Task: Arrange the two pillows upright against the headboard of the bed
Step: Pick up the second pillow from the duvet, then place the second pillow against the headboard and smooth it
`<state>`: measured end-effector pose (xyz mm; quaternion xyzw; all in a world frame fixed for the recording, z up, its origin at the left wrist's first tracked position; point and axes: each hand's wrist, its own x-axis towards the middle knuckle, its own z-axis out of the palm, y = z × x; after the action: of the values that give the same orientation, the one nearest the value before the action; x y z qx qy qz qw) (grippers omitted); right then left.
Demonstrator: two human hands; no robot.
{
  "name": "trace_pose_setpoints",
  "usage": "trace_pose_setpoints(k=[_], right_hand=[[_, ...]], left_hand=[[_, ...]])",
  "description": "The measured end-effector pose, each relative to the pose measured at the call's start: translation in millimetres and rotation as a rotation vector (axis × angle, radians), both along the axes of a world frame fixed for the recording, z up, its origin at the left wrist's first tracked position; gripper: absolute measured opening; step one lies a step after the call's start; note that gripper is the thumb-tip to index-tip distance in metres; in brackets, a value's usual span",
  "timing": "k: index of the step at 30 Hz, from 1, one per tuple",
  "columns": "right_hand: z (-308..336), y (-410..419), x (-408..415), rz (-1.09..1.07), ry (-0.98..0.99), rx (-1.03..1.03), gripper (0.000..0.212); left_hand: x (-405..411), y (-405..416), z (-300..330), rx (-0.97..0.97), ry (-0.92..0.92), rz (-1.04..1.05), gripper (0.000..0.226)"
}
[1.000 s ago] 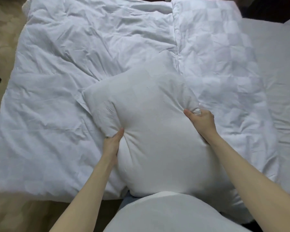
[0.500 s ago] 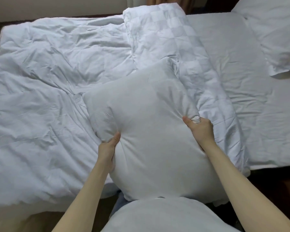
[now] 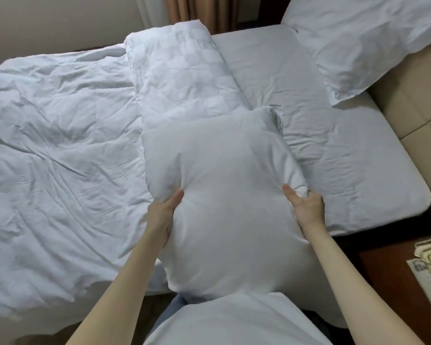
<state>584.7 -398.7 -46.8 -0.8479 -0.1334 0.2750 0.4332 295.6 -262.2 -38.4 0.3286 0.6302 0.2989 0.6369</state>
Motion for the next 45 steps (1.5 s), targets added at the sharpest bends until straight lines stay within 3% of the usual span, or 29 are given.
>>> trace_pose_setpoints(k=[6, 12, 21, 30, 35, 45], right_hand=[[1, -9, 12, -0.033, -0.025, -0.001, 0.04], [12, 22, 10, 0.034, -0.085, -0.004, 0.041], [15, 54, 52, 0.111, -0.092, 0.021, 0.049], [-8, 44, 190, 0.212, 0.032, 0.073, 0.04], [-7, 40, 285, 0.254, 0.066, 0.044, 0.048], [7, 35, 410, 0.226, 0.062, 0.098, 0.044]], left_hand=[[15, 2, -7, -0.005, 0.002, -0.057, 0.018], [5, 16, -15, -0.054, -0.022, -0.002, 0.045], [40, 27, -14, -0.065, -0.052, 0.081, 0.044], [170, 3, -5, 0.01, -0.054, 0.143, 0.034], [259, -14, 10, 0.065, -0.025, 0.182, 0.027], [381, -6, 13, 0.059, -0.012, 0.117, 0.026]])
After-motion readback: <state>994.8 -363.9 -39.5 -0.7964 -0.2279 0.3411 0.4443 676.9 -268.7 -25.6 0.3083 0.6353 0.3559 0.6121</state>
